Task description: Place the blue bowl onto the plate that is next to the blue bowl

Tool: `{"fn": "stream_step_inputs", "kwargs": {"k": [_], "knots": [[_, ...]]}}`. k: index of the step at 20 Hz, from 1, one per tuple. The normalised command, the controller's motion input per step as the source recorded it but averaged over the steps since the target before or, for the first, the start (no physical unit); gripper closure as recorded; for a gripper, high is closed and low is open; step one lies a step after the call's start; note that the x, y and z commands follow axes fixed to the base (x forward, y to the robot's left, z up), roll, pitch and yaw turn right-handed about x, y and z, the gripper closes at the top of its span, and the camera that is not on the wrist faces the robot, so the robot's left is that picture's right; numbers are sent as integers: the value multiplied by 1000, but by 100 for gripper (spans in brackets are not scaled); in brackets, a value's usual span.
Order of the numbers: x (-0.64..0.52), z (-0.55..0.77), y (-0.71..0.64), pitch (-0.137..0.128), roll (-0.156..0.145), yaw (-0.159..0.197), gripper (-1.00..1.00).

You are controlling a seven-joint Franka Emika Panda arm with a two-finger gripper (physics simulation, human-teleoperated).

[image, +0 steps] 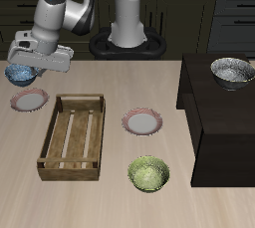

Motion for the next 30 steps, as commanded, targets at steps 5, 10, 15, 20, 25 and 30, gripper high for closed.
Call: {"fn": "stream_step_inputs", "kwargs": {"k": [5,10,15,20,25,30], "knots": [[97,-203,66,24,7,-9,100],[38,-269,95,39,13,2,100],[53,-230,90,31,14,7,100],[34,-265,-73,37,-25,16,100],[-55,-287,-166,48,-44,13,100],[26,-255,22,50,-19,24,-100]]}}
